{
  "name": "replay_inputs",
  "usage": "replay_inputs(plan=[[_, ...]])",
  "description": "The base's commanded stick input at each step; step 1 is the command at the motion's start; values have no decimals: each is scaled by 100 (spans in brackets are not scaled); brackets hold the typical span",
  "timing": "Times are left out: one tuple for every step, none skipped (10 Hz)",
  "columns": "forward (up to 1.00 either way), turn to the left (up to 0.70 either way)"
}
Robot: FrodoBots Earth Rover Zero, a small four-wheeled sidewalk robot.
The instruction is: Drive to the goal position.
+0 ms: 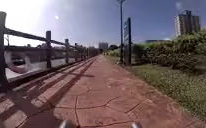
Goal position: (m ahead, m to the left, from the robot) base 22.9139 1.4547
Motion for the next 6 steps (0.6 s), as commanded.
replay_inputs(plan=[[50,0],[50,0],[50,0],[50,0],[50,0],[50,0]])
